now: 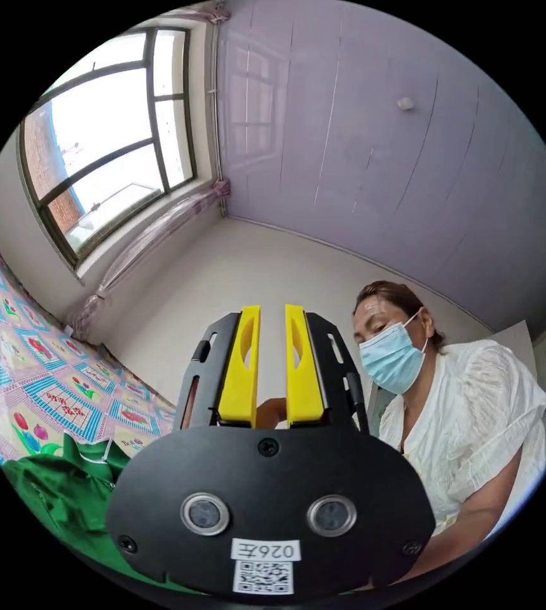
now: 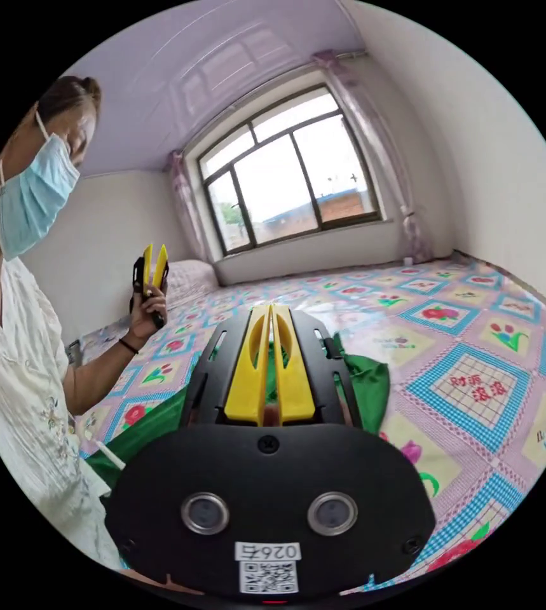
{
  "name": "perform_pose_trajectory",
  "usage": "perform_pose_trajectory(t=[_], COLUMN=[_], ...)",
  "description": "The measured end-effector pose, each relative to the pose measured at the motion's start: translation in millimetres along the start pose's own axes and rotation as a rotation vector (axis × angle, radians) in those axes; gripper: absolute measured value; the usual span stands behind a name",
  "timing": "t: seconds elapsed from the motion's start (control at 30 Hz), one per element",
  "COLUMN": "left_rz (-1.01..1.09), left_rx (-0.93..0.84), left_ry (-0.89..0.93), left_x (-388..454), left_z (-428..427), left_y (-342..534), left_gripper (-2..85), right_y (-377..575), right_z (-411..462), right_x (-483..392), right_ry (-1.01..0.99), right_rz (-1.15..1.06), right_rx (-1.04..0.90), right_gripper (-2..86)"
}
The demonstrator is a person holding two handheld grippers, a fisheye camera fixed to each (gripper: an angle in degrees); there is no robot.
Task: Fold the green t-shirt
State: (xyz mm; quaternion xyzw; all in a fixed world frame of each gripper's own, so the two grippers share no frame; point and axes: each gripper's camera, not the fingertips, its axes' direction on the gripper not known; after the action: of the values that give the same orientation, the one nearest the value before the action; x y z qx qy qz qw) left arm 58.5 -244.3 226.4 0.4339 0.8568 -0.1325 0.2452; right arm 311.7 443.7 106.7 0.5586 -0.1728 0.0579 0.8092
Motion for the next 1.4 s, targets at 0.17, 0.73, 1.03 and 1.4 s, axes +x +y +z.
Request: perform_pose_trajectory(t=[0.17,0.73,1.03,1.4], left_rz=[-0.076,-0.467,-0.482,-0.383], left_rx=[-0.267,-0.804,-0.818,-0.785], left_ry=[-0.649,-1.236,-1.344,-1.349], left_x=[32,-72,-62,-37], left_z=[-92,-170,-158,-152], left_y=[-30,19,10,-1], left_gripper=[8.0,13.9,14.9,-0.5], right_y=[-10,49,106,81], right_z=[116,568,665,649], right_x=[-39,-173,-168,-88], right_ry=[-0.182,-0.381,-0.413,-0.459], right_rz=[-0.083,-0.542,-0.593,-0.493], right_rx=[-0.164,-0.769,-0.949,-0.877], right_gripper=[-0.9,3.0,4.7,-1.3])
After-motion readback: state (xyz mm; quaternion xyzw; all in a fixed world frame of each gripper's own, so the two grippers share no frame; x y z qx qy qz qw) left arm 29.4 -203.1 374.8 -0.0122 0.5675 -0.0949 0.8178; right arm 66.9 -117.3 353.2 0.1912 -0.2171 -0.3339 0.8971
